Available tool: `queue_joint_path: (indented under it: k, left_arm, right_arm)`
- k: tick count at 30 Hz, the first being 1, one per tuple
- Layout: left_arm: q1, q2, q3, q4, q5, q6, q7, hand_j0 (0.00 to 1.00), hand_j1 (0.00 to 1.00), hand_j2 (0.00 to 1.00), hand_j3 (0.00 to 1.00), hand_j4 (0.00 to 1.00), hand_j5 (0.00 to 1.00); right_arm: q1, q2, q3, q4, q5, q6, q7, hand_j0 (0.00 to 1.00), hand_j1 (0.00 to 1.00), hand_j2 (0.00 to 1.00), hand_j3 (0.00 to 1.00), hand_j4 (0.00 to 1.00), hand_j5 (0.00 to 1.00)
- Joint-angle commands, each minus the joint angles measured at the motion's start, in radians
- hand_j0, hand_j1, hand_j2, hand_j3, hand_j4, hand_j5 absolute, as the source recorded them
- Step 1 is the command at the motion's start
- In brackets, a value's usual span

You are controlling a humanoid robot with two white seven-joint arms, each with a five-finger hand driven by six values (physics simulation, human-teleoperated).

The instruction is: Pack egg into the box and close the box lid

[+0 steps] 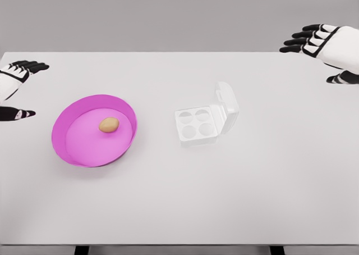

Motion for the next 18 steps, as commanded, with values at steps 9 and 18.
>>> queue_joint_path:
  k: [9, 18]
  left_arm:
    - [0.003, 0.000, -0.035, -0.074, -0.028, 0.001, -0.011, 0.98, 0.98, 0.98, 0.98, 0.98, 0.98]
    - [-0.130, -0.067, -0.070, -0.163, 0.012, 0.001, -0.408, 0.99, 0.99, 0.99, 0.99, 0.99, 0.99]
  right_arm:
    - [0.055, 0.010, -0.046, -0.012, -0.008, 0.003, 0.000, 1.00, 1.00, 1.00, 1.00, 1.00, 1.00]
    - [0.241, 0.139, -0.183, 0.021, 0.053, 0.003, 0.000, 1.00, 1.00, 1.00, 1.00, 1.00, 1.00]
